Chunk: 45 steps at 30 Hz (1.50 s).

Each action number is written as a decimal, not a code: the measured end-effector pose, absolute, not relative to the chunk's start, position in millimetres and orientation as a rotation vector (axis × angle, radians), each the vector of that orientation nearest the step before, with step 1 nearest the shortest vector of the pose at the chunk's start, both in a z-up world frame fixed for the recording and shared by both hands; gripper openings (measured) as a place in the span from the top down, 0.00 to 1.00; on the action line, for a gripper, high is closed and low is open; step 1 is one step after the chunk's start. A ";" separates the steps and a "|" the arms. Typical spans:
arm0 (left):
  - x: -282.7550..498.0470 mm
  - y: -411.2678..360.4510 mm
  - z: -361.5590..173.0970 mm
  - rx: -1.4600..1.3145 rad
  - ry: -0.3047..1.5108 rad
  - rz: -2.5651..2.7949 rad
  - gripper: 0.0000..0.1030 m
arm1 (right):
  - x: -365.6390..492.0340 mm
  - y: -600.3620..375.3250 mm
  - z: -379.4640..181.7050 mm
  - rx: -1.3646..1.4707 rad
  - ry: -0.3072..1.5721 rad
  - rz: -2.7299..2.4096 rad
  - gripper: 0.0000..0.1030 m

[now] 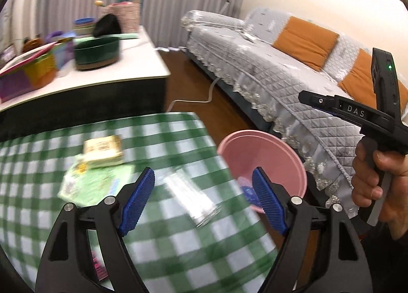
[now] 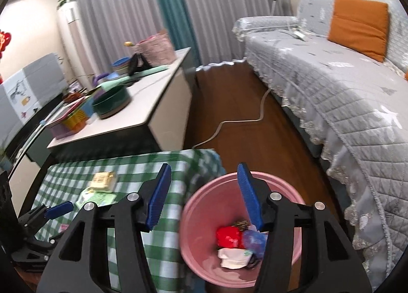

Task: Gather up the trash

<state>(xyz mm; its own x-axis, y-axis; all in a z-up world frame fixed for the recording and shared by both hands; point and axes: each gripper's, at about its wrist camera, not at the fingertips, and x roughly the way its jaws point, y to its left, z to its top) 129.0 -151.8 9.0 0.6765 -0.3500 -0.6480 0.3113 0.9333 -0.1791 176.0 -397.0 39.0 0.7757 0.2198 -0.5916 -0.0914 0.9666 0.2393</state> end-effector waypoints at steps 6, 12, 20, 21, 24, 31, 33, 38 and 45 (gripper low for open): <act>104.0 -93.4 3.1 -0.102 0.731 -0.255 0.30 | 161.8 -355.5 33.5 0.169 0.678 0.248 0.52; 93.1 -38.9 -23.8 -0.161 0.737 -0.085 0.41 | 151.4 -309.4 13.1 0.108 0.721 0.310 0.53; 95.3 -3.4 -60.5 -0.183 0.787 0.019 0.42 | 160.4 -266.9 -25.4 0.032 0.810 0.340 0.53; 95.0 -1.9 -63.4 -0.192 0.794 0.021 0.42 | 162.2 -262.9 -29.2 0.026 0.819 0.342 0.53; 95.8 5.3 -68.6 -0.214 0.803 0.027 0.42 | 168.3 -254.7 -40.0 0.007 0.851 0.350 0.53; 92.9 5.9 -78.7 -0.230 0.833 0.013 0.49 | 173.8 -239.3 -64.6 -0.036 0.927 0.375 0.52; 94.0 5.3 -82.2 -0.232 0.846 0.008 0.54 | 174.6 -236.1 -69.9 -0.046 0.943 0.381 0.51; 96.1 4.8 -87.6 -0.251 0.871 -0.010 0.67 | 175.1 -231.4 -82.7 -0.070 0.998 0.391 0.55; 96.7 2.4 -82.0 -0.265 0.849 -0.040 0.93 | 175.8 -232.3 -80.9 -0.066 0.999 0.402 0.96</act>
<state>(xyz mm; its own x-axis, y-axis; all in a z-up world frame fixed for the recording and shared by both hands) 96.7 2.4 -82.0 0.6617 -0.1397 -0.7367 -0.0706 0.9665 -0.2467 175.8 -232.3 -80.9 0.4747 0.2987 -0.8279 -0.3583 0.9248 0.1283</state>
